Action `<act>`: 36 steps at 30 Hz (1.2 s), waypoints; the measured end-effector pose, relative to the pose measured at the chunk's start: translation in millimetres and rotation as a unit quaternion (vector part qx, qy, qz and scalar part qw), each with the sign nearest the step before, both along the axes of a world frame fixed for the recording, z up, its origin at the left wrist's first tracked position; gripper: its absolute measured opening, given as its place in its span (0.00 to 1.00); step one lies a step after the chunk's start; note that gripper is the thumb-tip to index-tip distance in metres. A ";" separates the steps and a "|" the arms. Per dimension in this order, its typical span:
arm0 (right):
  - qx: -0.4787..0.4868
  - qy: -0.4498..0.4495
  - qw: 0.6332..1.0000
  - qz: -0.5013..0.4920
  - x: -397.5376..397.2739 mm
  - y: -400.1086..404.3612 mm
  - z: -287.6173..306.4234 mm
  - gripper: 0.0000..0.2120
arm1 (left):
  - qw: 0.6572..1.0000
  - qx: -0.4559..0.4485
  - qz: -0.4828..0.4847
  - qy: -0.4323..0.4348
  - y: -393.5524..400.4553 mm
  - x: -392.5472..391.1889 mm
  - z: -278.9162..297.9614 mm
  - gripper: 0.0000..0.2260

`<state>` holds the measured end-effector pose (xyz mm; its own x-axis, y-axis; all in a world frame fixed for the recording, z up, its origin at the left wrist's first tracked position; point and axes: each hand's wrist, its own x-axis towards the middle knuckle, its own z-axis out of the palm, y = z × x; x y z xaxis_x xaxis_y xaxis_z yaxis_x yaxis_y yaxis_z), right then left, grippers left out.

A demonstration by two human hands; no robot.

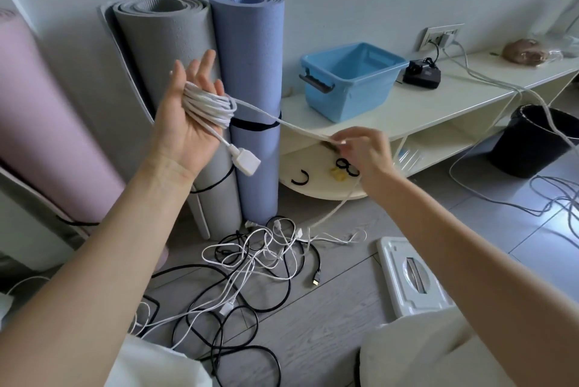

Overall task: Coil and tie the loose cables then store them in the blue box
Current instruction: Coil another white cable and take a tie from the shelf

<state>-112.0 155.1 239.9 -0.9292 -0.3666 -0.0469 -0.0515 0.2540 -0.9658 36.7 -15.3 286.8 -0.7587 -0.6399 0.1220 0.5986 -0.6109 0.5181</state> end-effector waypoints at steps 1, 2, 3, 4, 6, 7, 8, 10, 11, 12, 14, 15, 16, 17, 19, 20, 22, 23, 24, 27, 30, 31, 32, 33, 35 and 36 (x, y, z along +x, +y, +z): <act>-0.065 -0.049 0.996 -0.026 -5.4 5.1 5.4 0.23 | 1.000 0.013 0.014 -0.006 -5.2 2.6 -1.3 0.12; -0.112 -0.083 0.989 -0.050 -10.3 10.9 9.1 0.22 | 0.999 0.028 0.030 -0.014 -10.0 3.7 -4.2 0.11; -0.136 -0.112 0.982 -0.066 -12.9 14.4 10.4 0.20 | 0.998 0.039 0.047 -0.023 -13.9 4.8 -6.9 0.10; -0.140 -0.129 0.979 -0.070 -15.0 16.6 10.3 0.19 | 0.997 0.043 0.060 -0.038 -16.4 5.2 -10.2 0.09; -0.090 -0.115 0.989 -0.039 -21.1 16.1 3.3 0.16 | 0.994 0.024 0.067 -0.081 -18.8 4.3 -14.4 0.08; 0.001 -0.070 0.997 0.018 -24.8 15.3 -6.8 0.14 | 0.992 -0.006 0.053 -0.110 -17.1 4.0 -14.0 0.08; 0.107 -0.053 0.990 0.071 -24.3 12.8 -13.7 0.09 | 0.988 -0.051 0.020 -0.142 -14.3 4.8 -12.4 0.09; 0.349 0.031 0.916 0.197 -15.4 8.6 -15.4 0.08 | 0.959 -0.151 -0.096 -0.218 -1.4 7.1 -6.1 0.13; 0.405 0.110 0.870 0.257 -6.9 6.7 -9.9 0.09 | 0.934 -0.191 -0.152 -0.260 7.8 7.3 -3.2 0.15; 0.357 0.133 0.881 0.279 -0.3 5.8 -3.3 0.10 | 0.908 -0.223 -0.200 -0.294 18.1 6.8 -2.7 0.18; 0.166 0.072 0.911 0.370 15.0 6.0 18.0 0.18 | 0.874 -0.248 -0.271 -0.319 36.3 3.7 -7.5 0.20; 0.073 0.021 0.907 0.414 20.5 5.3 24.0 0.20 | 0.870 -0.242 -0.295 -0.311 42.4 1.4 -10.3 0.21; 0.007 -0.028 0.885 0.465 24.6 3.0 26.7 0.19 | 0.876 -0.226 -0.306 -0.297 45.0 -0.2 -12.5 0.20; -0.037 -0.070 0.866 0.493 29.3 0.6 25.6 0.15 | 0.888 -0.202 -0.303 -0.281 46.0 -2.1 -12.4 0.19; -0.045 -0.121 0.876 0.464 38.4 -6.7 16.0 0.07 | 0.919 -0.142 -0.272 -0.247 43.2 -3.7 -10.1 0.19; -0.033 -0.108 0.901 0.419 39.0 -13.1 10.8 0.10 | 0.936 -0.116 -0.246 -0.222 41.3 -4.8 -8.4 0.19; 0.052 0.032 0.930 0.363 40.8 -17.8 -1.5 0.17 | 0.962 -0.091 -0.193 -0.168 37.1 -5.7 -6.0 0.19; 0.122 0.127 0.917 0.359 41.5 -21.1 -7.0 0.17 | 0.971 -0.081 -0.175 -0.145 35.0 -6.1 -5.8 0.21; 0.189 0.162 0.892 0.376 43.0 -22.3 -15.7 0.15 | 0.976 -0.071 -0.159 -0.129 33.1 -7.1 -6.3 0.24; 0.350 0.255 0.802 0.412 61.2 -17.2 -19.4 0.11 | 0.973 -0.081 -0.137 -0.166 34.7 -11.8 -8.5 0.28; 0.332 0.344 0.773 0.417 64.2 -13.4 -5.8 0.16 | 0.927 -0.175 -0.152 -0.294 44.7 -18.9 -20.2 0.28; 0.314 0.365 0.774 0.410 60.1 -12.2 -0.2 0.15 | 0.907 -0.207 -0.172 -0.325 47.1 -18.6 -24.8 0.29; 0.305 0.373 0.778 0.402 56.2 -9.7 6.8 0.14 | 0.884 -0.241 -0.202 -0.345 49.0 -17.0 -28.4 0.30; 0.290 0.376 0.785 0.398 50.6 -6.7 13.1 0.14 | 0.860 -0.278 -0.245 -0.351 48.6 -13.7 -31.4 0.30; 0.248 0.367 0.809 0.386 40.7 -0.3 25.5 0.17 | 0.792 -0.367 -0.349 -0.342 45.7 -5.0 -33.4 0.30; 0.232 0.352 0.827 0.371 36.9 2.9 31.3 0.18 | 0.757 -0.398 -0.391 -0.340 43.3 -0.5 -35.0 0.32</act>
<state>-75.1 158.0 271.2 -0.3132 -0.9427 0.1146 -0.8678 0.2352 -0.4378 36.2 28.0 251.8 -0.9287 0.1080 -0.3548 -0.3540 0.0275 0.9348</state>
